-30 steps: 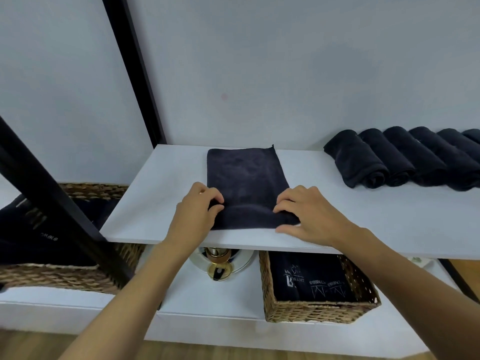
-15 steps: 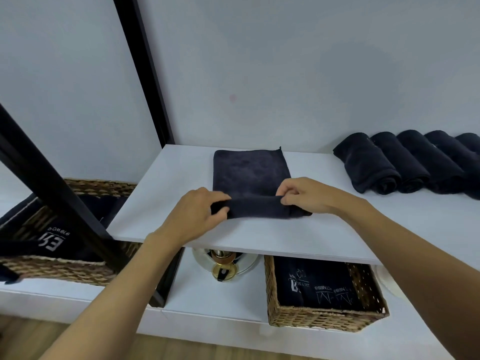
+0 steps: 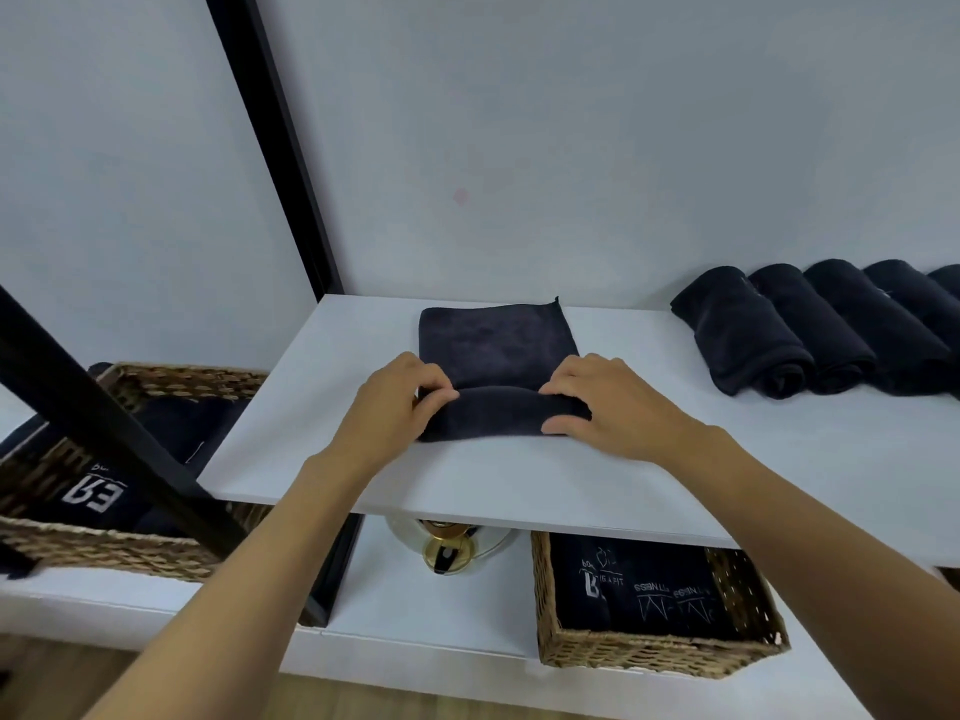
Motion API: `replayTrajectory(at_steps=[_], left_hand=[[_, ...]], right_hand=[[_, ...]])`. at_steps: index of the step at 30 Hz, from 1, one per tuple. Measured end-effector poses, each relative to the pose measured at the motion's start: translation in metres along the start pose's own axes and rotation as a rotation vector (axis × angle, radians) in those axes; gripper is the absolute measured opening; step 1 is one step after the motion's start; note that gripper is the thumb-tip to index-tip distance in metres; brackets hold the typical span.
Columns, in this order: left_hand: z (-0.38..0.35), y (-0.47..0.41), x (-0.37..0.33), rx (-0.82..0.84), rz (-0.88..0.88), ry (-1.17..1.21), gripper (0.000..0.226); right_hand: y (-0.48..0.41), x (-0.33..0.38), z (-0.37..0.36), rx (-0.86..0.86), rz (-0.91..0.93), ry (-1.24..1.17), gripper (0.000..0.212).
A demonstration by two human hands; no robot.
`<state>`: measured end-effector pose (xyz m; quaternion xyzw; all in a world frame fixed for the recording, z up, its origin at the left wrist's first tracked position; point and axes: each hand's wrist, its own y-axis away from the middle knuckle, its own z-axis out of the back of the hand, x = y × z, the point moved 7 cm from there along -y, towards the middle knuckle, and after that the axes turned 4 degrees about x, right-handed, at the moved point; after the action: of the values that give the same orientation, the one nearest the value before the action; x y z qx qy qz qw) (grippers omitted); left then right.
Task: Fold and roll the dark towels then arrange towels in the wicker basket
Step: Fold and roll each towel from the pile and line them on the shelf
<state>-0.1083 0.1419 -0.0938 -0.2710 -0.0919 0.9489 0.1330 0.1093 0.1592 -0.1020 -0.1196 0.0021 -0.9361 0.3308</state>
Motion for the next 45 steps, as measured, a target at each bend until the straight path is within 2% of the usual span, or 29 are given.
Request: replayTrajectory(at_steps=[3,4,6,9,13,16,18,20,22,25,26,28,30,33,36,39,40,42,45], left_hand=[[-0.007,0.012,-0.006,0.055,-0.157,-0.281,0.047],[-0.011,0.014,-0.006,0.058,-0.210,-0.374,0.052],[-0.011,0.012,-0.005,0.055,-0.238,-0.418,0.048],[-0.007,-0.001,-0.004,0.106,-0.131,-0.228,0.039],[-0.005,-0.022,0.010,0.215,0.055,0.038,0.020],[-0.006,-0.034,0.026,0.281,0.180,0.206,0.010],[-0.008,-0.042,0.030,0.329,0.238,0.228,0.012],[-0.008,-0.049,0.030,0.370,0.241,0.140,0.015],[-0.004,-0.053,0.026,0.329,0.218,0.034,0.018],[0.011,-0.051,0.008,0.074,0.050,-0.138,0.018],[0.010,-0.047,0.003,0.046,-0.011,-0.191,0.023],[0.001,-0.041,0.006,0.085,-0.040,-0.264,0.041],[-0.003,-0.043,0.015,0.106,0.015,-0.222,0.044],[-0.001,-0.059,0.022,0.161,0.075,-0.113,0.030],[-0.002,-0.075,0.024,0.268,0.110,-0.083,0.023],[-0.002,-0.086,0.026,0.335,0.164,-0.081,0.025],[-0.003,-0.090,0.026,0.352,0.187,-0.081,0.027],[-0.005,-0.097,0.029,0.348,0.220,-0.113,0.027],[0.008,-0.093,0.023,0.086,0.129,-0.206,0.022]], right_hand=[[-0.013,-0.010,0.000,0.094,-0.072,-0.251,0.024],[-0.018,-0.014,-0.001,0.129,-0.112,-0.323,0.021],[-0.026,-0.023,-0.002,0.194,-0.189,-0.438,0.015],[-0.034,-0.032,0.001,0.221,-0.239,-0.479,0.010],[-0.034,-0.016,0.024,-0.048,-0.031,-0.278,0.019],[-0.035,-0.005,0.017,-0.003,0.008,-0.097,0.043],[-0.042,-0.011,0.011,0.027,-0.024,-0.067,0.041],[-0.053,-0.020,0.011,0.073,-0.066,-0.217,0.031],[-0.064,-0.030,0.013,0.158,-0.123,-0.385,0.022],[-0.076,-0.046,0.010,0.267,-0.182,-0.519,0.016],[-0.079,-0.052,0.007,0.283,-0.212,-0.571,0.017],[-0.081,-0.062,0.003,0.290,-0.272,-0.675,0.019],[-0.084,-0.064,0.000,0.273,-0.286,-0.723,0.017],[-0.090,-0.062,0.010,0.094,-0.206,-0.589,0.014],[-0.084,-0.045,0.026,-0.118,0.010,-0.210,0.019],[-0.076,-0.038,0.011,-0.059,0.051,0.015,0.045],[-0.077,-0.040,0.005,-0.029,0.034,0.040,0.051],[-0.082,-0.045,0.003,-0.022,0.014,-0.008,0.048],[-0.096,-0.054,0.009,0.025,-0.016,-0.216,0.035]])
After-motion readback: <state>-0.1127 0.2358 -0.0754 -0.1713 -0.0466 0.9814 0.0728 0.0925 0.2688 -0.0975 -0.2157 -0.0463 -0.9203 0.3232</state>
